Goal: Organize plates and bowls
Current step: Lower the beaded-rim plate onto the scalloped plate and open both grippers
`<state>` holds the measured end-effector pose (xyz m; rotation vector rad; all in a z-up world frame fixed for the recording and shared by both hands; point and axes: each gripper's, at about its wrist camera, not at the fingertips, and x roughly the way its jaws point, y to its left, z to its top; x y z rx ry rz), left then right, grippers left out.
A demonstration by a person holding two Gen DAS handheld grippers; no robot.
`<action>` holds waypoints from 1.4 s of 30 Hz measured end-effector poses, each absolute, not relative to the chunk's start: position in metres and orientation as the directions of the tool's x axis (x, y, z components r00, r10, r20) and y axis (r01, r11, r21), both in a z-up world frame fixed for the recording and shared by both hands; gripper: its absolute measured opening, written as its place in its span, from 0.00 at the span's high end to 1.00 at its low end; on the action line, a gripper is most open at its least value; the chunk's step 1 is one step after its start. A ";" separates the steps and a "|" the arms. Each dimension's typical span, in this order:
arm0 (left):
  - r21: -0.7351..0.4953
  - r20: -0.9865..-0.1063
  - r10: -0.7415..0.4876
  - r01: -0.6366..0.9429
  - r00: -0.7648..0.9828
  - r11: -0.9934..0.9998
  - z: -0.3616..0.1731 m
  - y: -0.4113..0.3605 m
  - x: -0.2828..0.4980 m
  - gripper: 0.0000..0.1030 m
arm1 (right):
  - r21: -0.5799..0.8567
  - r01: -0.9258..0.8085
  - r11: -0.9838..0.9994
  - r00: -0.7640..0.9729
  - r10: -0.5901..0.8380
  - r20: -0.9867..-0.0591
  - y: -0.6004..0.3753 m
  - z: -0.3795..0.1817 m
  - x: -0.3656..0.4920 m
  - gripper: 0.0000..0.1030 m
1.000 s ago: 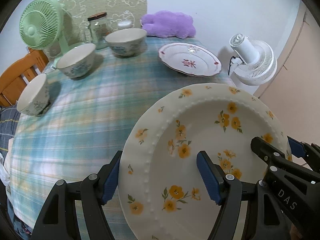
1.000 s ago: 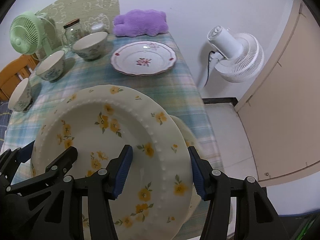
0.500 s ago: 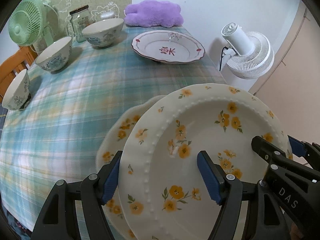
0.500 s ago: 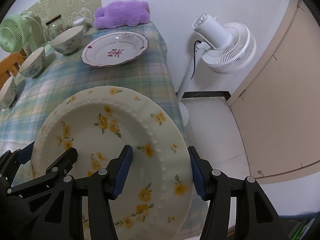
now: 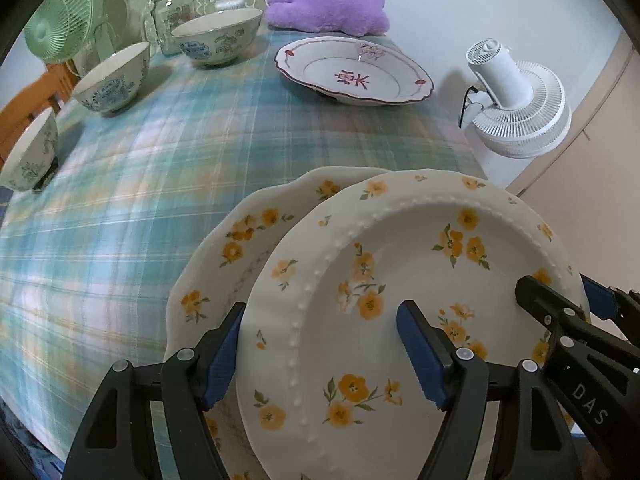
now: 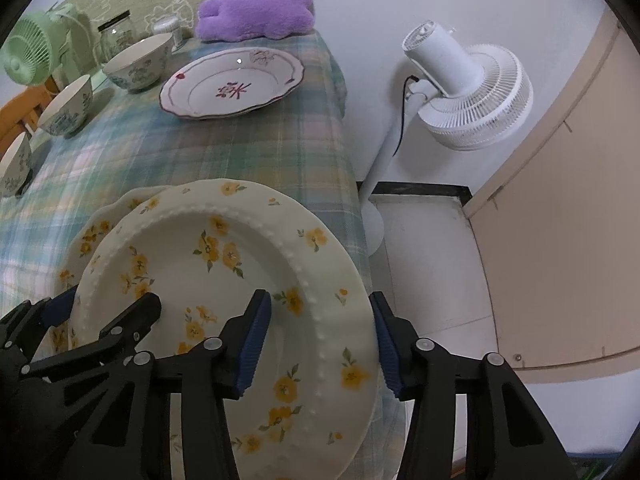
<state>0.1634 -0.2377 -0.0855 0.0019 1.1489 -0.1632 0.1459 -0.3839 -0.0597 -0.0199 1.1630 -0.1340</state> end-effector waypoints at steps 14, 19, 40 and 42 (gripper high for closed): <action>0.112 -0.888 -0.046 0.313 0.458 0.943 -0.080 -0.285 0.148 0.22 | -0.090 0.056 0.994 0.402 -0.105 -0.909 -0.378 -0.059 0.143 0.53; 0.080 -0.898 -0.057 0.289 0.437 0.954 -0.078 -0.278 0.153 0.21 | -0.091 0.042 0.995 0.439 -0.100 -0.893 -0.376 -0.046 0.138 0.53; 0.047 -0.913 -0.032 0.183 0.407 0.982 -0.070 -0.236 0.157 0.21 | -0.080 0.049 0.996 0.374 -0.092 -0.923 -0.367 -0.058 0.148 0.66; 0.047 -0.914 -0.029 0.175 0.406 0.983 -0.070 -0.233 0.158 0.21 | -0.083 0.047 0.995 0.374 -0.095 -0.923 -0.364 -0.058 0.150 0.66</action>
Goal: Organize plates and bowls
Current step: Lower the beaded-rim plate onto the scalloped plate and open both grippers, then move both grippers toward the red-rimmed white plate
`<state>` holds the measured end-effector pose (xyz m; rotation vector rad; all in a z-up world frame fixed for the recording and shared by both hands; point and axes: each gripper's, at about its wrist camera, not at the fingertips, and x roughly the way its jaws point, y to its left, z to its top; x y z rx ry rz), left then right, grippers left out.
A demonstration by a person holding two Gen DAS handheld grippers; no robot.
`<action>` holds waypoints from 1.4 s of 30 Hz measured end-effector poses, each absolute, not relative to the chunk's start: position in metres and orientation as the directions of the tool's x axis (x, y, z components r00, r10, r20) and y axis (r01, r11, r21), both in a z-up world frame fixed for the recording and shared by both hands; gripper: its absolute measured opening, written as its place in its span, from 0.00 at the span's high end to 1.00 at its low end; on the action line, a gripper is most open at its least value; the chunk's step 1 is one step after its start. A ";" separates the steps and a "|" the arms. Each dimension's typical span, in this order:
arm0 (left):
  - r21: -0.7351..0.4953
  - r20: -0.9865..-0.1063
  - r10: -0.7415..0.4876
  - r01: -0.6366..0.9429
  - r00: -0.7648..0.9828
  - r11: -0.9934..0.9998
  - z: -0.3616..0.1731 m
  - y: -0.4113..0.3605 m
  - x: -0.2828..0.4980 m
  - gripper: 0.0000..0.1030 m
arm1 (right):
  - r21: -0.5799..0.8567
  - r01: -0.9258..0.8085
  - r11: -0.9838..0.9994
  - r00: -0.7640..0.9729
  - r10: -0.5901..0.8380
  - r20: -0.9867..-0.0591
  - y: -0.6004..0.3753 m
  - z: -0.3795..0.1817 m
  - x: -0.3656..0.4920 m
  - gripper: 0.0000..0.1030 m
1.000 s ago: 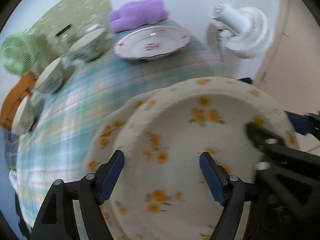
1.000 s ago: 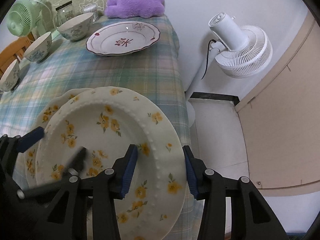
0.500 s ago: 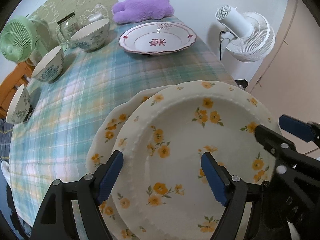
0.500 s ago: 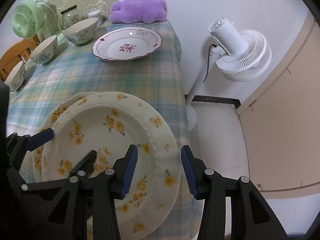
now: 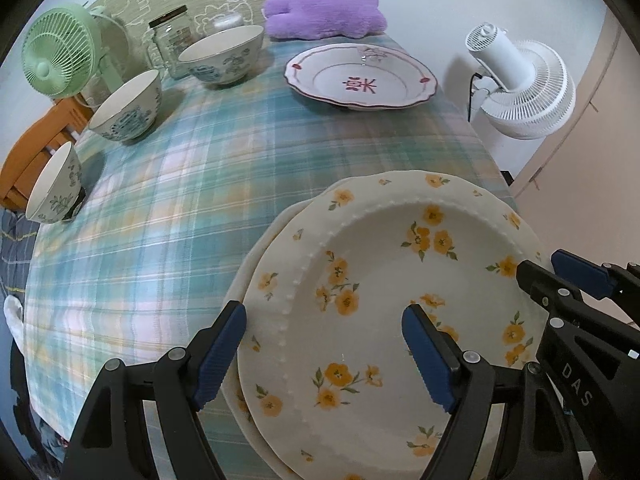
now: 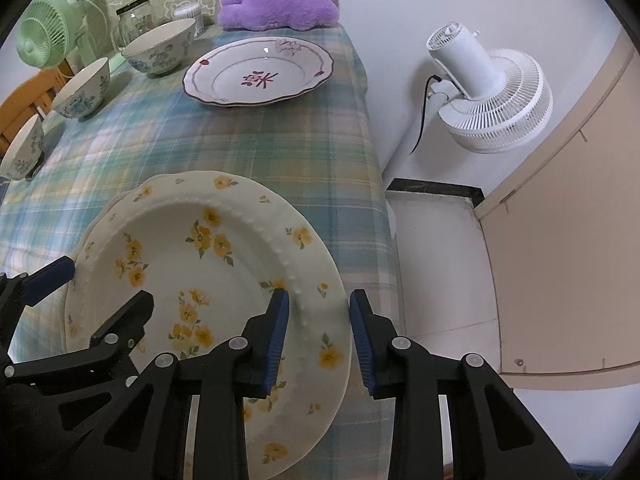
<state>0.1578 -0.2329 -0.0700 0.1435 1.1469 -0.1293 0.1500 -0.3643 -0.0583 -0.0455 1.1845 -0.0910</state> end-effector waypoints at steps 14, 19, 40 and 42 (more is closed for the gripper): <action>0.034 -0.921 -0.038 0.178 0.388 0.983 -0.073 -0.220 0.161 0.20 | -0.083 0.069 0.994 0.367 -0.103 -0.925 -0.357 -0.061 0.157 0.64; 0.027 -0.922 -0.052 0.196 0.383 0.980 -0.070 -0.211 0.161 0.20 | -0.067 0.109 0.992 0.354 -0.102 -0.930 -0.355 -0.060 0.157 0.61; -0.031 -0.846 -0.198 0.325 0.495 0.945 -0.006 -0.131 0.191 0.05 | 0.047 0.289 0.956 0.588 -0.139 -0.797 -0.282 0.022 0.143 0.31; -0.030 -0.838 -0.197 0.317 0.508 0.948 -0.002 -0.128 0.196 0.06 | 0.044 0.291 0.956 0.602 -0.148 -0.785 -0.274 0.027 0.149 0.31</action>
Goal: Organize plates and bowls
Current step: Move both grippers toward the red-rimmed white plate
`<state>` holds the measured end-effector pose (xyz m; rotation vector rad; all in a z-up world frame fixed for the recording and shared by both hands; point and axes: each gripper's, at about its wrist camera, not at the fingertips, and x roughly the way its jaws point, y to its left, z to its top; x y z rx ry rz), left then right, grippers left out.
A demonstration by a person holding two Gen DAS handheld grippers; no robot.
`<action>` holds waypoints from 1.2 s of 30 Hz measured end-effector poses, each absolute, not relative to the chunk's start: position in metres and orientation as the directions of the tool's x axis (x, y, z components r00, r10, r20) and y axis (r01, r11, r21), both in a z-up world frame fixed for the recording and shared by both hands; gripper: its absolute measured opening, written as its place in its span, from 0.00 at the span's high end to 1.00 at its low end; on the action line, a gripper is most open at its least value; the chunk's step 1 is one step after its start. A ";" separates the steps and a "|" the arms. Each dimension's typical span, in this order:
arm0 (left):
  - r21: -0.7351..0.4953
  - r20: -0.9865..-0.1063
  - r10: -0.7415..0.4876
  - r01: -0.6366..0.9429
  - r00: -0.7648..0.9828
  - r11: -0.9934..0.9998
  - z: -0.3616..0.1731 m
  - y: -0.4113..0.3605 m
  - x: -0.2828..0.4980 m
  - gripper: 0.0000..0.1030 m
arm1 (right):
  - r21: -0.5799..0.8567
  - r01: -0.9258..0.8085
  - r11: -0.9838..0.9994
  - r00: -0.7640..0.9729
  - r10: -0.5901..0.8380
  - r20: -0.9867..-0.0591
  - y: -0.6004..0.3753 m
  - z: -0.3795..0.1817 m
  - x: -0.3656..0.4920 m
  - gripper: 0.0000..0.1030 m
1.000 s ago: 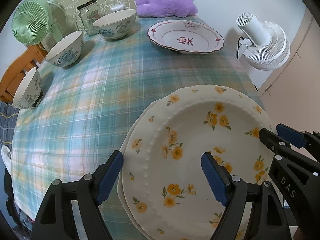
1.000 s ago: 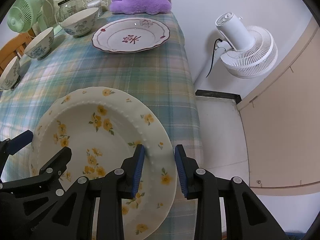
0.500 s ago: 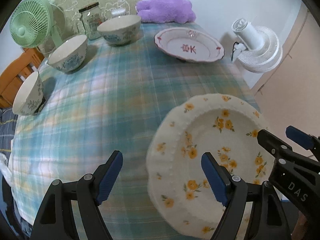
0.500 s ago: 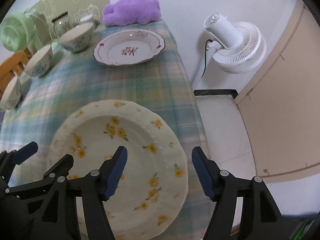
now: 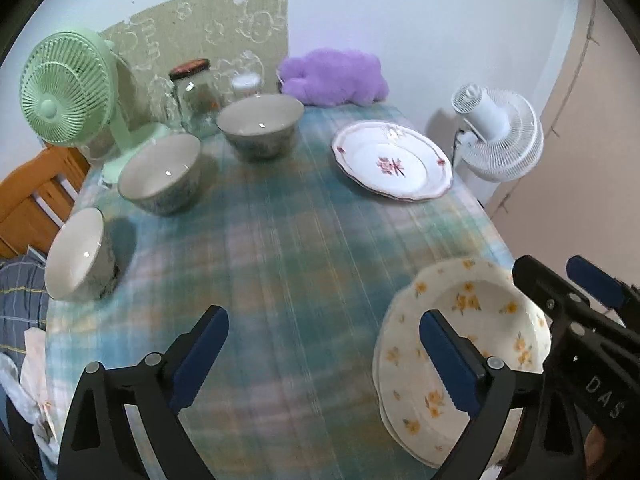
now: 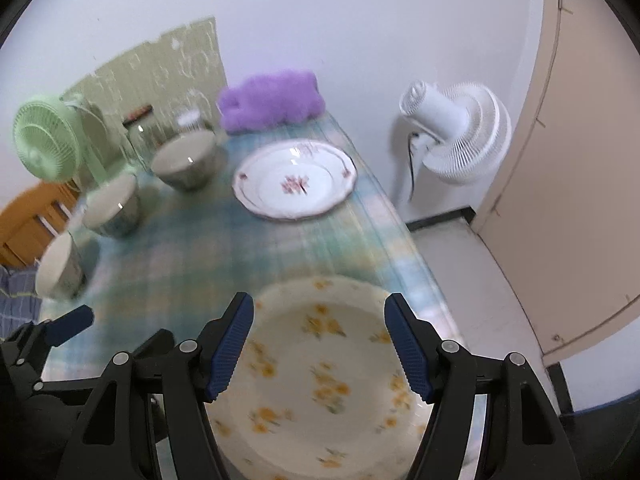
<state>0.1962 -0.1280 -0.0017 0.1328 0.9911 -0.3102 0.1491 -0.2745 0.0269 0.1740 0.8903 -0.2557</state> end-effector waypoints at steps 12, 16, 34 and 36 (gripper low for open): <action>-0.021 -0.810 -0.165 0.253 0.563 0.967 0.012 -0.145 0.242 0.06 | 0.098 0.258 0.961 0.609 -0.083 -0.789 -0.294 0.036 0.205 0.28; -0.012 -0.802 -0.144 0.227 0.579 0.974 0.011 -0.162 0.262 0.07 | 0.071 0.217 0.974 0.629 -0.083 -0.773 -0.307 0.037 0.231 0.28; -0.023 -0.811 -0.061 0.072 0.581 0.997 -0.043 -0.220 0.360 0.14 | 0.053 0.141 0.989 0.625 -0.047 -0.779 -0.369 -0.020 0.356 0.27; -0.015 -0.821 -0.051 0.068 0.568 0.998 -0.051 -0.222 0.369 0.19 | 0.047 0.140 0.989 0.616 -0.050 -0.787 -0.372 -0.028 0.365 0.28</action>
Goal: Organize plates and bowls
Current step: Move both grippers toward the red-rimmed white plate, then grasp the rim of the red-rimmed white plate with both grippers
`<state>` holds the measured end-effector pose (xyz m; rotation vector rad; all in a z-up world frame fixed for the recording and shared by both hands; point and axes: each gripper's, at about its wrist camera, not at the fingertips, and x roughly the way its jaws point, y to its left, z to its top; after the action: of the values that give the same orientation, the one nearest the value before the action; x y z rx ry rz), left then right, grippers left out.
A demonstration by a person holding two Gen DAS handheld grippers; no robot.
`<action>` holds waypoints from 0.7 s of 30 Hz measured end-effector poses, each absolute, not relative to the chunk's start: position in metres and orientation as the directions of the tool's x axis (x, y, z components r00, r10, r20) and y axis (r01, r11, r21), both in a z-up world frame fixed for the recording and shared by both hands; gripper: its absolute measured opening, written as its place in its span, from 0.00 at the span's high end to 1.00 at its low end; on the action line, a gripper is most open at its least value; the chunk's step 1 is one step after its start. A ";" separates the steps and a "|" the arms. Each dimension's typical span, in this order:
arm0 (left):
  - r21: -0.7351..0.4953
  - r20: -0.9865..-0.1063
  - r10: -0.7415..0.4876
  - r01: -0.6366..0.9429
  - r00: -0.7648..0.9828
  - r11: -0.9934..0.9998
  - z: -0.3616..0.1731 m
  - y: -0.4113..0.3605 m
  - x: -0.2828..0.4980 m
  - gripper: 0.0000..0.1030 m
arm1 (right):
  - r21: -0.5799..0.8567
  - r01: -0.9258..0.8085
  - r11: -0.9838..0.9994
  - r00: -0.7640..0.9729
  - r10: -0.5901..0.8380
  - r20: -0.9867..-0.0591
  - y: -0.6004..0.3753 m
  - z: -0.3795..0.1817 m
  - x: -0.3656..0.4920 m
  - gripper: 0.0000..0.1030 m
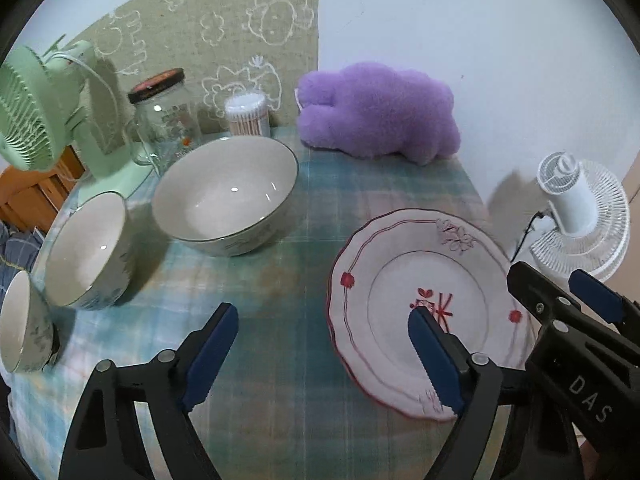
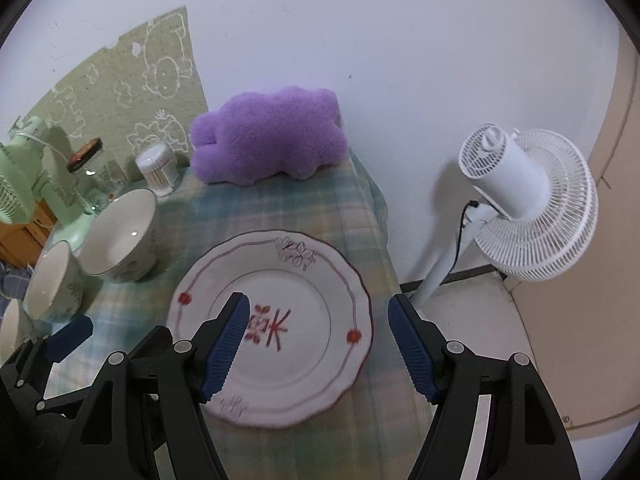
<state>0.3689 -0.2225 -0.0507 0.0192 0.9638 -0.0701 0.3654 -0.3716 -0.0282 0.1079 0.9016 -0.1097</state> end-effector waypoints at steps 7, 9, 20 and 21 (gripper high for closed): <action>-0.002 -0.847 -0.044 0.080 0.530 0.997 -0.075 -0.230 0.388 0.23 | 0.071 0.152 0.986 0.571 -0.030 -0.821 -0.382 -0.062 0.391 0.28; 0.010 -0.851 -0.033 0.079 0.524 0.997 -0.081 -0.232 0.392 0.23 | 0.066 0.159 0.985 0.560 -0.035 -0.828 -0.382 -0.068 0.394 0.28; -0.014 -0.873 -0.076 0.131 0.482 0.991 -0.098 -0.240 0.401 0.45 | 0.059 0.183 0.981 0.510 -0.044 -0.859 -0.385 -0.090 0.403 0.42; -0.013 -0.874 -0.086 0.152 0.479 0.988 -0.097 -0.244 0.400 0.49 | 0.051 0.185 0.981 0.510 -0.051 -0.859 -0.385 -0.089 0.403 0.43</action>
<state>0.4001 -0.2441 -0.0968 0.0693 1.0615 -0.1452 0.4025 -0.3847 -0.0894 0.1428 1.0267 -0.1428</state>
